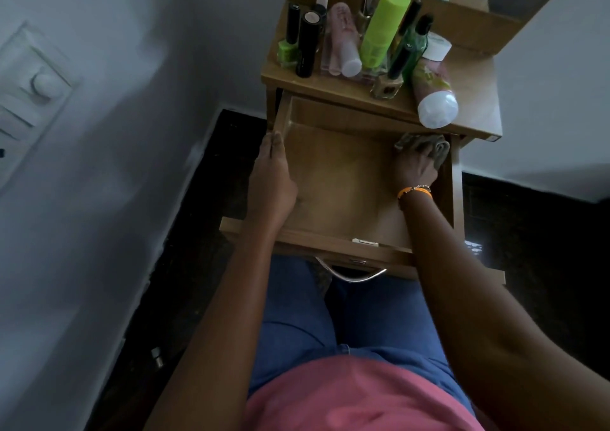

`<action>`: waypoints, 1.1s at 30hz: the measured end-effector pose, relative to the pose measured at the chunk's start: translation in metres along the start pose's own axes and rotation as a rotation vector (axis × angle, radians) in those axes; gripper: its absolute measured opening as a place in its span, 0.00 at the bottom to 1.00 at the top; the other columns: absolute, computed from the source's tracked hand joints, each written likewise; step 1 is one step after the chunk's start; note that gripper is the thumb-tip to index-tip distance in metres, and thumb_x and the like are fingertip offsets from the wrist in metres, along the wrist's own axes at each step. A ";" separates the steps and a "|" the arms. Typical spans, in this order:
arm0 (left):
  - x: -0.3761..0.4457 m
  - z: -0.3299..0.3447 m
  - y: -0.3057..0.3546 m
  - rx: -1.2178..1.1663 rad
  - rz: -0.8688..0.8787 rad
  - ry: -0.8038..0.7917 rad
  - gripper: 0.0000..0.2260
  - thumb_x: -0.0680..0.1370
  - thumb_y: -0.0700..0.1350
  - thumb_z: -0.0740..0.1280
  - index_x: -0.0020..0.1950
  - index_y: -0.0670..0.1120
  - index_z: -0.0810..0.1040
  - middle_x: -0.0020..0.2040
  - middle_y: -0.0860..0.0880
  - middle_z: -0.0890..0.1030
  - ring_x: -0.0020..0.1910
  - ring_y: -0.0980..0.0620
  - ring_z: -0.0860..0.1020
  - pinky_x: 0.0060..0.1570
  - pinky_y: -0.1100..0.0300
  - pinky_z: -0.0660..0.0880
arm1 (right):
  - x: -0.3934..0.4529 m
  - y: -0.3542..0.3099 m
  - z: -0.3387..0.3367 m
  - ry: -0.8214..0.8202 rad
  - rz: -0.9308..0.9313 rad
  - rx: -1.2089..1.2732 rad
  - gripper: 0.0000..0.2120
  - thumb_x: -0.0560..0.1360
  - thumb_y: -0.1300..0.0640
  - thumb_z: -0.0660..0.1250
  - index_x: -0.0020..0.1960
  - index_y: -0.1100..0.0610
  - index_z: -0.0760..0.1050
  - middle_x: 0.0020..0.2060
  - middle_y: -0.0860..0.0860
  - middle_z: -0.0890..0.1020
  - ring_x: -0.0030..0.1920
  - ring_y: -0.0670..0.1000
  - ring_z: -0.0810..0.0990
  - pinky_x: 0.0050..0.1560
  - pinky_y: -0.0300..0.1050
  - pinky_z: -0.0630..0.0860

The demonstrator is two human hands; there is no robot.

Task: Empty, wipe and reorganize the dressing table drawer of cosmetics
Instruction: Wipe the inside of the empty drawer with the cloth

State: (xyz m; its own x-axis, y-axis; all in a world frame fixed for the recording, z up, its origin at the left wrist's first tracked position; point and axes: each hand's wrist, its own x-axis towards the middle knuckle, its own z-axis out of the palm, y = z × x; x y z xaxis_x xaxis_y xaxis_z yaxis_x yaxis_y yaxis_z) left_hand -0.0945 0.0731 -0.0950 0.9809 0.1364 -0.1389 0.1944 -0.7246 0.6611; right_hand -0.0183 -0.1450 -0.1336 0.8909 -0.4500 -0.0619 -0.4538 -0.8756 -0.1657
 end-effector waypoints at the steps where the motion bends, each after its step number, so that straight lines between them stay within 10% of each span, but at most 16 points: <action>1: 0.000 0.000 0.000 -0.001 0.001 -0.001 0.31 0.77 0.30 0.56 0.78 0.43 0.50 0.78 0.46 0.51 0.76 0.46 0.57 0.71 0.56 0.59 | 0.000 -0.005 -0.001 0.004 0.064 0.035 0.21 0.81 0.57 0.50 0.71 0.65 0.58 0.67 0.65 0.66 0.65 0.64 0.70 0.59 0.57 0.70; 4: 0.000 0.000 0.002 0.008 -0.008 0.012 0.30 0.77 0.31 0.56 0.78 0.43 0.51 0.78 0.46 0.52 0.75 0.46 0.58 0.71 0.56 0.60 | -0.004 -0.028 -0.001 -0.025 0.086 -0.015 0.19 0.81 0.56 0.52 0.68 0.64 0.63 0.65 0.62 0.70 0.65 0.62 0.71 0.58 0.52 0.70; 7: 0.000 0.000 0.004 -0.005 -0.029 0.037 0.28 0.78 0.32 0.56 0.77 0.44 0.54 0.78 0.46 0.55 0.74 0.45 0.61 0.69 0.56 0.62 | -0.019 -0.071 0.010 -0.008 -0.274 -0.138 0.17 0.79 0.54 0.54 0.64 0.61 0.68 0.62 0.62 0.74 0.61 0.62 0.74 0.48 0.47 0.73; 10: 0.002 0.000 0.002 -0.058 -0.029 0.085 0.25 0.79 0.33 0.54 0.76 0.44 0.59 0.76 0.45 0.61 0.73 0.45 0.64 0.69 0.55 0.63 | -0.036 -0.121 0.036 -0.176 -0.631 0.122 0.19 0.76 0.59 0.58 0.66 0.64 0.67 0.63 0.62 0.72 0.62 0.60 0.73 0.60 0.48 0.68; 16: 0.007 -0.004 -0.003 -0.190 -0.068 0.126 0.25 0.77 0.29 0.54 0.73 0.44 0.65 0.72 0.45 0.68 0.72 0.50 0.66 0.65 0.68 0.60 | -0.046 -0.129 0.023 -0.453 -0.451 0.544 0.24 0.76 0.66 0.58 0.71 0.64 0.58 0.66 0.61 0.69 0.60 0.54 0.72 0.62 0.42 0.67; 19: 0.005 -0.009 -0.001 -0.292 -0.134 0.101 0.26 0.77 0.28 0.53 0.72 0.45 0.67 0.69 0.43 0.72 0.69 0.47 0.70 0.65 0.66 0.64 | -0.048 -0.103 0.003 -0.739 -0.549 0.621 0.21 0.73 0.69 0.60 0.65 0.63 0.63 0.53 0.57 0.72 0.41 0.43 0.70 0.41 0.31 0.71; 23: 0.004 -0.018 0.001 -0.350 -0.196 0.078 0.26 0.77 0.28 0.54 0.72 0.49 0.68 0.64 0.33 0.73 0.61 0.37 0.73 0.54 0.60 0.72 | -0.073 -0.082 0.000 -1.167 -0.519 0.582 0.17 0.73 0.69 0.62 0.60 0.59 0.64 0.54 0.58 0.73 0.53 0.55 0.75 0.55 0.53 0.74; 29: 0.004 -0.015 0.001 -0.329 -0.209 0.089 0.29 0.76 0.27 0.53 0.72 0.51 0.68 0.66 0.32 0.71 0.60 0.35 0.73 0.48 0.59 0.75 | -0.087 -0.074 -0.009 -1.248 -0.625 0.576 0.15 0.73 0.70 0.58 0.57 0.58 0.68 0.56 0.59 0.74 0.54 0.51 0.72 0.51 0.39 0.71; 33: 0.005 -0.007 0.002 -0.255 -0.175 0.085 0.29 0.76 0.29 0.53 0.74 0.50 0.64 0.69 0.41 0.71 0.66 0.41 0.72 0.63 0.50 0.73 | -0.088 -0.075 -0.024 -1.169 -0.719 0.348 0.09 0.71 0.62 0.61 0.49 0.55 0.76 0.48 0.61 0.79 0.44 0.48 0.74 0.46 0.38 0.72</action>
State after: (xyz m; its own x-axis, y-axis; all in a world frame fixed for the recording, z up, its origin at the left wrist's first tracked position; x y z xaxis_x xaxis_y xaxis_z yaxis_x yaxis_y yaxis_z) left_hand -0.0893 0.0775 -0.0889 0.9275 0.3082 -0.2117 0.3461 -0.4935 0.7979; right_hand -0.0632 -0.0434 -0.0923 0.5028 0.6221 -0.6002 -0.0257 -0.6833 -0.7297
